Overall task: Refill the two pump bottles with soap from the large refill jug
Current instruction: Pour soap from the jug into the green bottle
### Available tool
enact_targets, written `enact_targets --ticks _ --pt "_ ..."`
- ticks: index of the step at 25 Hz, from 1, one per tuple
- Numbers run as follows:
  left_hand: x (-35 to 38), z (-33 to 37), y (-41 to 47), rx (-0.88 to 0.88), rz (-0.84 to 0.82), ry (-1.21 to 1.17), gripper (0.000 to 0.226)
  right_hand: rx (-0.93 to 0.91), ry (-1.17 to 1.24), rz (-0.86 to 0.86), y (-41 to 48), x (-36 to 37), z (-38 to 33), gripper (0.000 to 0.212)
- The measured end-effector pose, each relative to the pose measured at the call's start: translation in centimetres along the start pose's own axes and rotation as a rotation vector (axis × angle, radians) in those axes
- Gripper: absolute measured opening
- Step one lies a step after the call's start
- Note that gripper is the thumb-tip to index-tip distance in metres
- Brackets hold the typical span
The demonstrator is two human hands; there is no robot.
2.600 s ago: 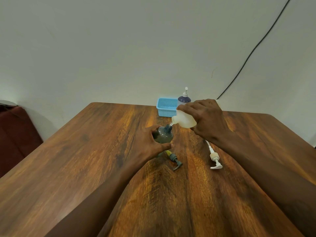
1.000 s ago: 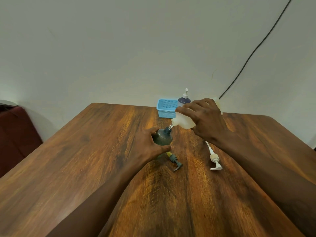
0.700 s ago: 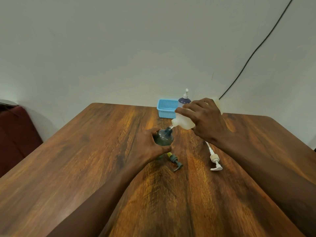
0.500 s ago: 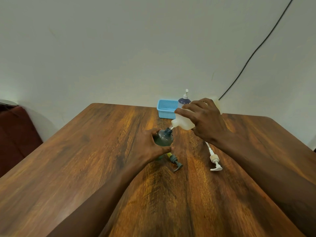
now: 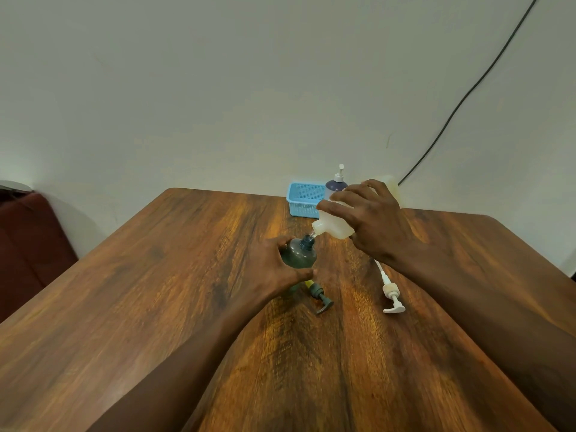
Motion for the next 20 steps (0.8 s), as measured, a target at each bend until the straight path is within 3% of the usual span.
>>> enact_targets --ticks 20 --pt "-0.18 0.24 -0.07 -0.001 0.013 0.004 0.075 -0.11 -0.011 0.013 0.44 -0.71 -0.97 0.077"
Point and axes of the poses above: each hand's wrist, its own y-axis towards the middle knuckle, its own x-axis out of the palm, z = x × y, the point moved 2 cm from there along y, towards the middle knuckle, and after that the axes turned 14 degrees about x, right-handed, at the moved point
